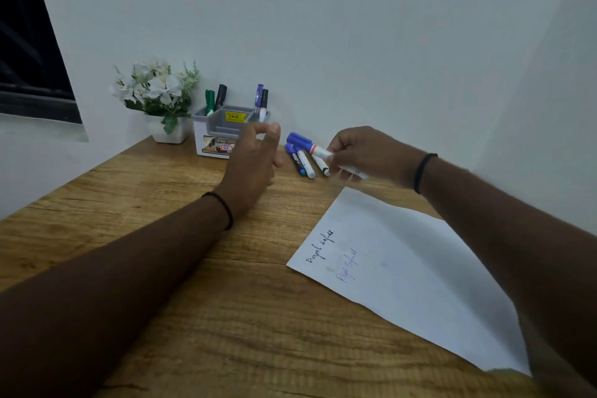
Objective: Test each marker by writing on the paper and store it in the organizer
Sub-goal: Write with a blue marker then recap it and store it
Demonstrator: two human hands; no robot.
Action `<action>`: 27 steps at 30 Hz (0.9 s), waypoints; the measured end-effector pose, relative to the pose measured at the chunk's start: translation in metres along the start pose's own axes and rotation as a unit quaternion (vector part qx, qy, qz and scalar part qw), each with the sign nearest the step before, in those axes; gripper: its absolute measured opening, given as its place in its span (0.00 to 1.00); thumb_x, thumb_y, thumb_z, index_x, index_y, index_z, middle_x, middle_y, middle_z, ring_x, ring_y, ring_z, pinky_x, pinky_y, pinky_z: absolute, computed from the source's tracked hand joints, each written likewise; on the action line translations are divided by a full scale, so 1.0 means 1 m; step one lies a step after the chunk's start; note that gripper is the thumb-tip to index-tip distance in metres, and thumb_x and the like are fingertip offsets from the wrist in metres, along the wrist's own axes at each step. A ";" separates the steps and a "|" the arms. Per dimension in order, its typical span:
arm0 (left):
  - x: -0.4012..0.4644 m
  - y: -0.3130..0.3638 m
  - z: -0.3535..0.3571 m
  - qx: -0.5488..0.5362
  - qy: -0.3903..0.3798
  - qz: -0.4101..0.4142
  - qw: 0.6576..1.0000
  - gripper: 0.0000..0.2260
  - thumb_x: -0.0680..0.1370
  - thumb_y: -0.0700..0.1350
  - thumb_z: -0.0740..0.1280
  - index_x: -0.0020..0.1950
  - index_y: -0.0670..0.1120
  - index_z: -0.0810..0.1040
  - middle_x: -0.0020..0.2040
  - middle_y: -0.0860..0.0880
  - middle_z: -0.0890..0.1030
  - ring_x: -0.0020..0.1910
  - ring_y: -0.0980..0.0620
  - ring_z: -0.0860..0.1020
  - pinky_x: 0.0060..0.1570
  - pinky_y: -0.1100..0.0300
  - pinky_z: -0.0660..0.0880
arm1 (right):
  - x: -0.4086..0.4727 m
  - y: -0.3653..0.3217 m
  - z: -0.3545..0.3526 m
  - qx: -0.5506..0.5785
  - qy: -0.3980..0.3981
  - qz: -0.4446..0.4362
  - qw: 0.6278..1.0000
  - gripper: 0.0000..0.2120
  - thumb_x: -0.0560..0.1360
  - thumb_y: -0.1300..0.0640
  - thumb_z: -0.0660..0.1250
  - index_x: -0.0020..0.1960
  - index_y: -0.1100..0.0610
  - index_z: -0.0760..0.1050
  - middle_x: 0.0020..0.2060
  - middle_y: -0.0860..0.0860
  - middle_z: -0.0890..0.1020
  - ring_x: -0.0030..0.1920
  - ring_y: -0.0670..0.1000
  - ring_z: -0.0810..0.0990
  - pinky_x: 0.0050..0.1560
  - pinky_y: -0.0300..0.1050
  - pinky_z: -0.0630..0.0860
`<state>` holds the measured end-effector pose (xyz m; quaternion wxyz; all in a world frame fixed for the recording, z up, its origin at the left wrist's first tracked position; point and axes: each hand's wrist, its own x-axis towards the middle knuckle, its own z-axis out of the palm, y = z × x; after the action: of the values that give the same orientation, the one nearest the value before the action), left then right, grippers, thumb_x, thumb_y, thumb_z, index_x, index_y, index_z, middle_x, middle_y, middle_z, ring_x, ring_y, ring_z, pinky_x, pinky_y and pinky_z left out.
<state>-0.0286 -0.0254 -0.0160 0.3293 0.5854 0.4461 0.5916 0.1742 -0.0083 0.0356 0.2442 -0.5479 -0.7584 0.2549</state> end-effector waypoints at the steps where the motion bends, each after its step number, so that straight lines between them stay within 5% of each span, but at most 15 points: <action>1: -0.002 0.002 0.000 0.010 -0.016 -0.002 1.000 0.15 0.81 0.55 0.56 0.59 0.46 0.69 0.38 0.43 0.76 0.26 0.53 0.68 0.20 0.65 0.63 | -0.010 0.002 0.001 0.000 -0.011 -0.009 1.000 0.05 0.78 0.60 0.66 0.49 0.61 0.80 0.38 0.51 0.86 0.31 0.42 0.80 0.32 0.38 0.76; 8: -0.029 0.023 0.019 0.113 -0.171 -0.003 0.979 0.19 0.83 0.51 0.56 0.44 0.38 0.76 0.26 0.48 0.71 0.18 0.59 0.63 0.19 0.68 0.61 | -0.059 0.008 0.014 -0.009 -0.028 -0.016 0.999 0.04 0.78 0.63 0.64 0.52 0.62 0.75 0.44 0.53 0.86 0.38 0.48 0.81 0.44 0.49 0.79; 12: -0.036 0.030 0.030 0.119 -0.179 0.018 0.976 0.17 0.83 0.49 0.56 0.39 0.43 0.74 0.21 0.55 0.72 0.18 0.60 0.66 0.20 0.71 0.61 | -0.073 0.004 0.021 -0.007 -0.002 -0.040 0.999 0.07 0.81 0.55 0.63 0.50 0.57 0.76 0.40 0.47 0.85 0.33 0.40 0.75 0.35 0.37 0.70; 17: -0.042 0.032 0.032 0.098 -0.209 0.003 0.973 0.21 0.82 0.53 0.56 0.36 0.42 0.77 0.23 0.53 0.75 0.18 0.59 0.66 0.20 0.68 0.62 | -0.076 0.008 0.026 -0.095 0.086 -0.102 0.987 0.19 0.80 0.44 0.64 0.32 0.48 0.72 0.30 0.48 0.79 0.30 0.44 0.72 0.34 0.44 0.68; 24: -0.041 0.037 0.043 0.011 -0.164 -0.106 0.981 0.22 0.81 0.51 0.58 0.28 0.45 0.68 0.19 0.53 0.65 0.17 0.57 0.60 0.18 0.70 0.57 | -0.079 0.002 0.024 -0.256 0.187 -0.117 0.941 0.27 0.78 0.36 0.61 0.29 0.54 0.65 0.23 0.51 0.68 0.27 0.49 0.68 0.29 0.46 0.61; 27: -0.043 0.040 0.046 -0.013 -0.145 -0.081 0.986 0.23 0.81 0.51 0.57 0.28 0.45 0.64 0.18 0.54 0.62 0.16 0.57 0.58 0.18 0.70 0.56 | -0.082 -0.012 0.021 -0.213 0.155 -0.080 0.961 0.29 0.78 0.36 0.60 0.31 0.58 0.73 0.24 0.52 0.74 0.25 0.50 0.71 0.30 0.47 0.68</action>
<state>0.0264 -0.0734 -0.0002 0.4446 0.6226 0.4320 0.4776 0.1749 -0.0920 0.0202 0.2562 -0.5573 -0.7895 -0.0213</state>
